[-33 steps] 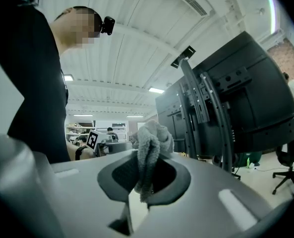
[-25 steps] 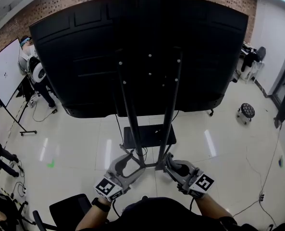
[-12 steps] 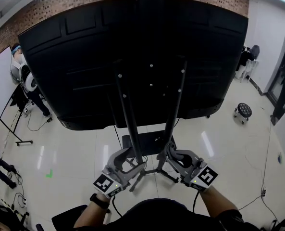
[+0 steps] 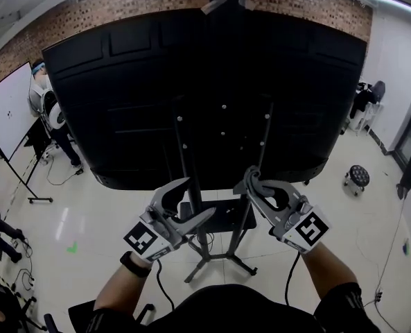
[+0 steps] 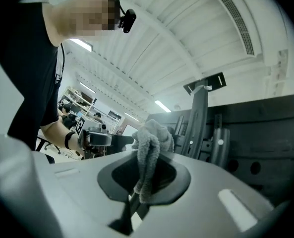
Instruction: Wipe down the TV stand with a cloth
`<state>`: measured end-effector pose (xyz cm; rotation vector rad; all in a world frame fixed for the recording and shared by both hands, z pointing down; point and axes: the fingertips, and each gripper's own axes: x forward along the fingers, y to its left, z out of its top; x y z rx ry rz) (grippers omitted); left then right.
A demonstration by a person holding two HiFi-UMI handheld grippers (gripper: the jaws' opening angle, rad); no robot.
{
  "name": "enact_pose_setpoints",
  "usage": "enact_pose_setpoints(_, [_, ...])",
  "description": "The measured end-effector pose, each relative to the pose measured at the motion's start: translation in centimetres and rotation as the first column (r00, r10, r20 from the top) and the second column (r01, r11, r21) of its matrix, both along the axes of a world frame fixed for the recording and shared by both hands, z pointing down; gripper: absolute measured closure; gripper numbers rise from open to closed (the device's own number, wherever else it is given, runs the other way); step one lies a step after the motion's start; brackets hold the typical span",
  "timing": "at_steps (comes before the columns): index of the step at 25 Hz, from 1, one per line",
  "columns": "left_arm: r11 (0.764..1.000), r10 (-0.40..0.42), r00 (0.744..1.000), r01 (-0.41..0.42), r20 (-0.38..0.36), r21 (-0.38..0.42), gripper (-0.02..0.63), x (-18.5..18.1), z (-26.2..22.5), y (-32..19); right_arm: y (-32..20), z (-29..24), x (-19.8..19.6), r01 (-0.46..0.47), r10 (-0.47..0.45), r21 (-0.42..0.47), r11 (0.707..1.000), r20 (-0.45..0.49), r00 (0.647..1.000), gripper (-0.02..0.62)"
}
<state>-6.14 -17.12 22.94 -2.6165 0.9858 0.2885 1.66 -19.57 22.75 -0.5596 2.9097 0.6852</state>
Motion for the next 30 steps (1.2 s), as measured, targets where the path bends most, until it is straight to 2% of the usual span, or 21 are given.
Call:
enact_pose_setpoints(3, [0.996, 0.003, 0.999, -0.007, 0.044, 0.084, 0.281, 0.7, -4.1, -0.3, -1.6, -3.0, 0.0, -0.037, 0.039, 0.074, 0.997, -0.035, 0.999, 0.574])
enact_pose_setpoints(7, [0.989, -0.012, 0.995, -0.003, 0.1, 0.146, 0.281, 1.6, -8.4, -1.3, -3.0, -7.2, -0.7, -0.065, 0.075, 0.15, 0.986, -0.062, 0.995, 0.574])
enact_pose_setpoints(10, [0.984, -0.008, 0.993, -0.013, 0.118, 0.175, 0.281, 2.2, -11.3, -2.0, -4.7, -9.9, -0.9, -0.106, 0.122, 0.179, 0.978, -0.082, 0.989, 0.574])
enact_pose_setpoints(15, [0.978, -0.038, 0.989, 0.007, 0.145, 0.206, 0.281, 2.6, -15.4, -4.1, -6.4, -15.1, -1.1, -0.123, 0.138, 0.265, 0.956, -0.037, 0.99, 0.574])
enact_pose_setpoints(21, [0.974, -0.077, 0.988, 0.046, 0.134, 0.222, 0.281, 2.2, -20.3, -6.8, -9.1, -21.4, -1.8, -0.171, 0.196, 0.338, 0.926, -0.042, 0.98, 0.574])
enact_pose_setpoints(26, [0.966, -0.1, 0.989, 0.07, 0.11, 0.25, 0.281, 1.7, -24.9, -8.9, -11.3, -27.0, -2.8, -0.221, 0.279, 0.431, 0.875, -0.076, 0.957, 0.574])
enact_pose_setpoints(30, [0.961, -0.143, 0.982, 0.108, 0.122, 0.256, 0.281, 1.0, -27.4, -10.2, -12.5, -31.1, -4.2, -0.242, 0.333, 0.497, 0.833, -0.1, 0.938, 0.574])
